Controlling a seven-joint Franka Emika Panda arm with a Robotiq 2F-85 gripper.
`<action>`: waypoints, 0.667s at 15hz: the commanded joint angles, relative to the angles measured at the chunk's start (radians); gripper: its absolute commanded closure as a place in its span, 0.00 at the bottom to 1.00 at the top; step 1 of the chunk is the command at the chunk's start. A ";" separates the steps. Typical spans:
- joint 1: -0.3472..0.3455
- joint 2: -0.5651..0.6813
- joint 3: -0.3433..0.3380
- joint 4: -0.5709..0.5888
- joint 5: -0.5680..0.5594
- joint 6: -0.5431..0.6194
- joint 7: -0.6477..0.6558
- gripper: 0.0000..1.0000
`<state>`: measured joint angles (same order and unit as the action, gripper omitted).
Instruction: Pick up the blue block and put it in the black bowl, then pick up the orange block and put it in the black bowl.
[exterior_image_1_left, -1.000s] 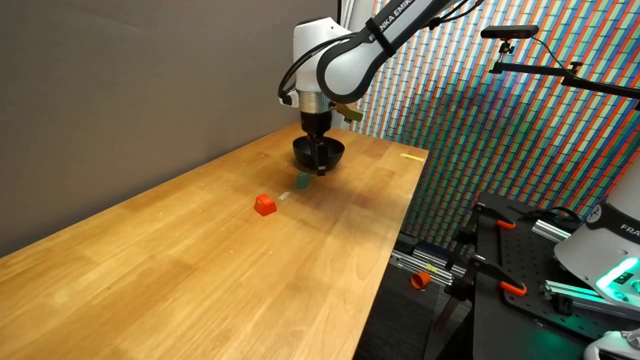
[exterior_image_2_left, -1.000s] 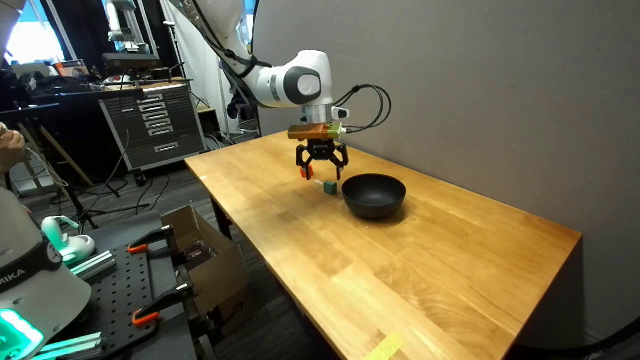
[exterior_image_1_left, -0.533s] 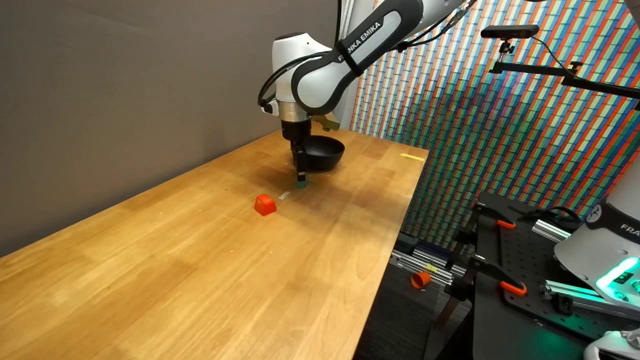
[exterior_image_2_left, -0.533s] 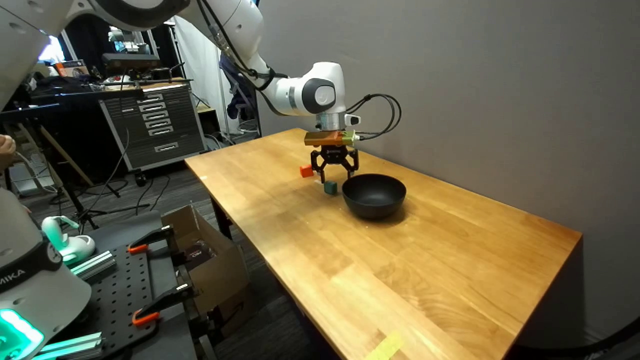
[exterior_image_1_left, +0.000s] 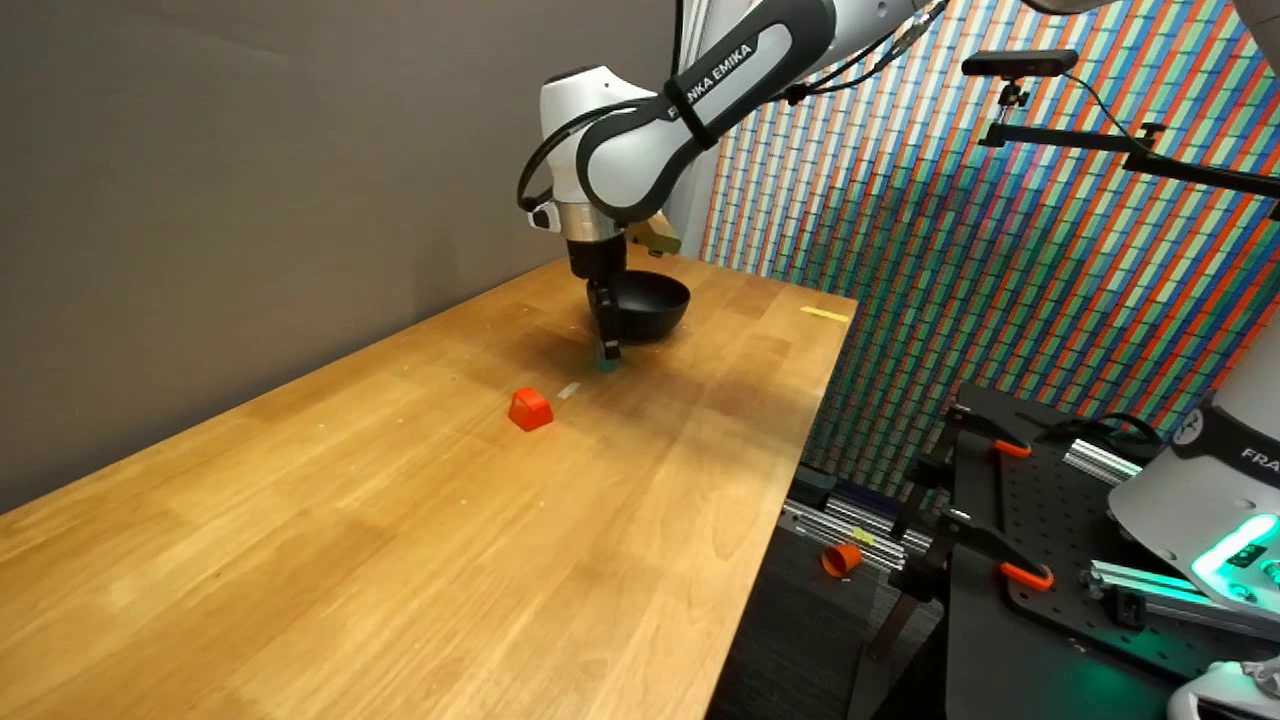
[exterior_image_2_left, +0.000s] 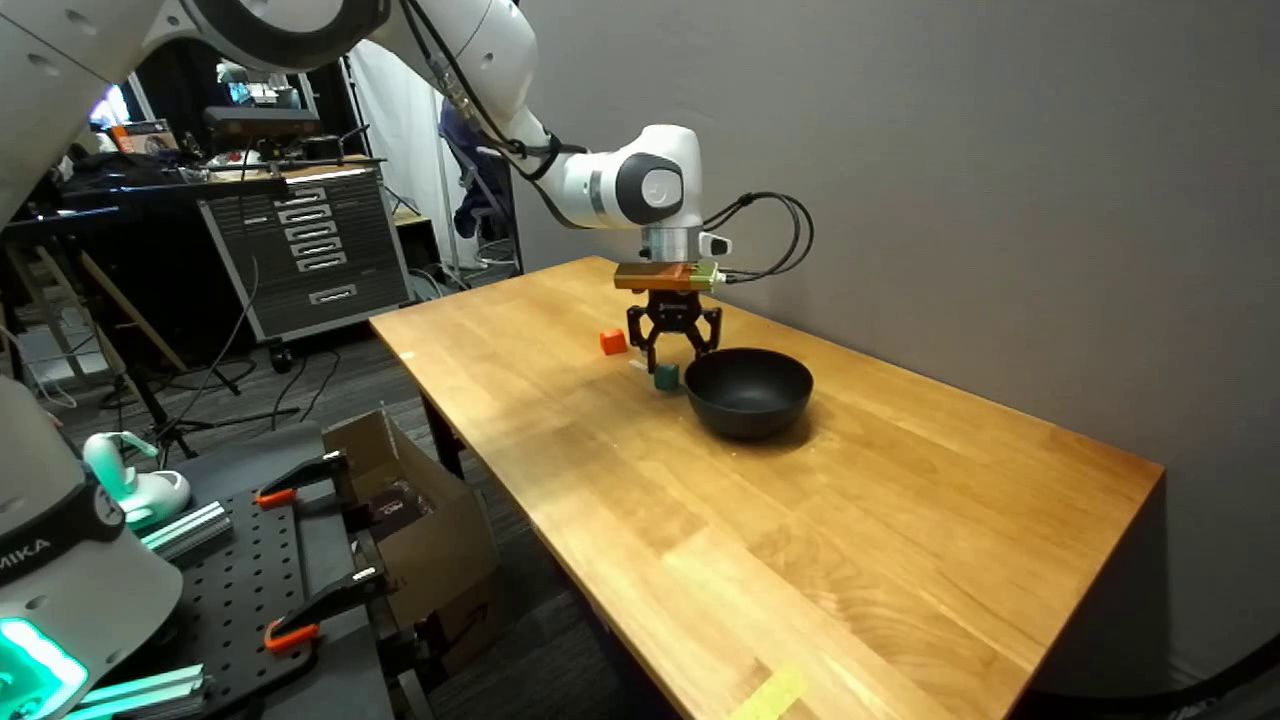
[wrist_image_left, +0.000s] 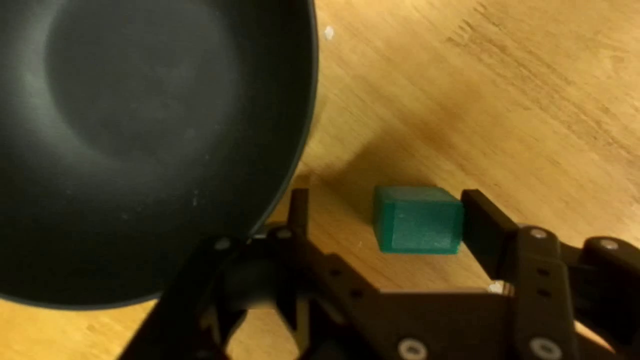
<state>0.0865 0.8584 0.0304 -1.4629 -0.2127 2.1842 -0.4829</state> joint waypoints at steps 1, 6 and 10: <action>-0.035 -0.007 0.033 0.010 0.012 -0.043 0.006 0.54; -0.068 -0.036 0.070 -0.035 0.041 -0.039 -0.011 0.84; -0.078 -0.108 0.091 -0.073 0.059 -0.045 -0.009 0.84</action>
<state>0.0277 0.8406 0.0949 -1.4781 -0.1752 2.1609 -0.4832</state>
